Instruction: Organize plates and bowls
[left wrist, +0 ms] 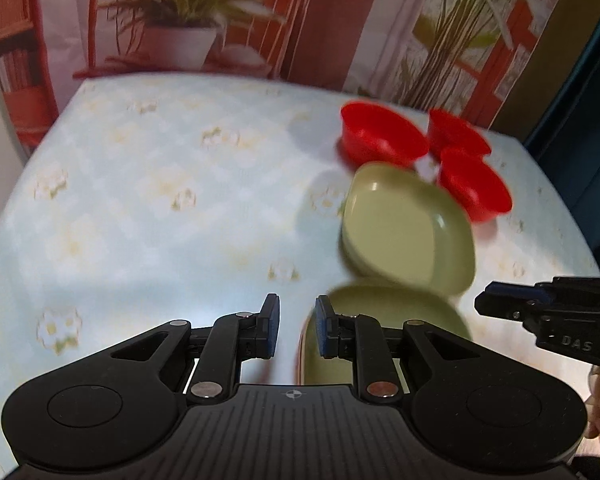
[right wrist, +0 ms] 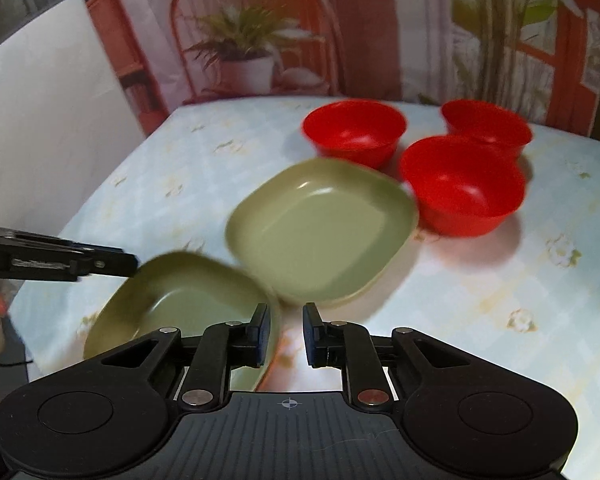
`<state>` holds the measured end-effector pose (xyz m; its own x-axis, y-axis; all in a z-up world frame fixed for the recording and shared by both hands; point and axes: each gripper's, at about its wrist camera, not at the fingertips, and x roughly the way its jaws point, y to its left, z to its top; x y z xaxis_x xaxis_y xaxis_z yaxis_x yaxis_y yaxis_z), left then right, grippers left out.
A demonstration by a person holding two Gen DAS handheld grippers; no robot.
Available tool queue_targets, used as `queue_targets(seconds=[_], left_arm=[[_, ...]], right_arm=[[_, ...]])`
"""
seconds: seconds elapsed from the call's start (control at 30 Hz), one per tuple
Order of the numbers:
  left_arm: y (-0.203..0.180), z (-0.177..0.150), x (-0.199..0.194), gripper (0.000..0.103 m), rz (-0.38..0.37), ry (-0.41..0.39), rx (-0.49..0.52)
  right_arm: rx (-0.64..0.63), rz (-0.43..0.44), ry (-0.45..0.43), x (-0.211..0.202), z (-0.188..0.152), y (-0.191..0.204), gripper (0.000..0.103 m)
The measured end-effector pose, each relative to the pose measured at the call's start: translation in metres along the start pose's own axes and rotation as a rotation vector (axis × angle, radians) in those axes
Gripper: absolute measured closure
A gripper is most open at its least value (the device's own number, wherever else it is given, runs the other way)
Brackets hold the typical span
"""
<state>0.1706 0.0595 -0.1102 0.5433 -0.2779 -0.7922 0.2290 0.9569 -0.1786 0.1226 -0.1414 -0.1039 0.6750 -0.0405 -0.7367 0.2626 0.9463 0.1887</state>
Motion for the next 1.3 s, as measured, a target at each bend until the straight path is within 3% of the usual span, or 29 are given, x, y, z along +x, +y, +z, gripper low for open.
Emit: queue_targets(seconds=[0.17, 0.4, 0.87, 1.07, 1.17, 1.3], left_arm=[[-0.011, 0.026, 0.012, 0.082, -0.033, -0.025, 0.002], [-0.037, 0.049, 0.061, 0.082, -0.034, 0.020, 0.052], [-0.032, 0.048, 0.085, 0.082, -0.028, 0.136, 0.015], [-0.032, 0.045, 0.092, 0.084, -0.032, 0.144, -0.008], [-0.035, 0.044, 0.092, 0.091, -0.043, 0.136, -0.003], [-0.037, 0.044, 0.089, 0.091, -0.029, 0.121, -0.009]], right_arm=[[0.067, -0.053, -0.030, 0.005, 0.011, -0.027, 0.086], [0.176, -0.082, -0.063, 0.025, 0.019, -0.061, 0.085], [0.225, -0.089, -0.100, 0.059, 0.032, -0.084, 0.085], [0.204, -0.097, -0.101, 0.067, 0.033, -0.081, 0.094], [0.209, -0.091, -0.110, 0.067, 0.031, -0.081, 0.094], [0.226, -0.089, -0.116, 0.067, 0.031, -0.082, 0.094]])
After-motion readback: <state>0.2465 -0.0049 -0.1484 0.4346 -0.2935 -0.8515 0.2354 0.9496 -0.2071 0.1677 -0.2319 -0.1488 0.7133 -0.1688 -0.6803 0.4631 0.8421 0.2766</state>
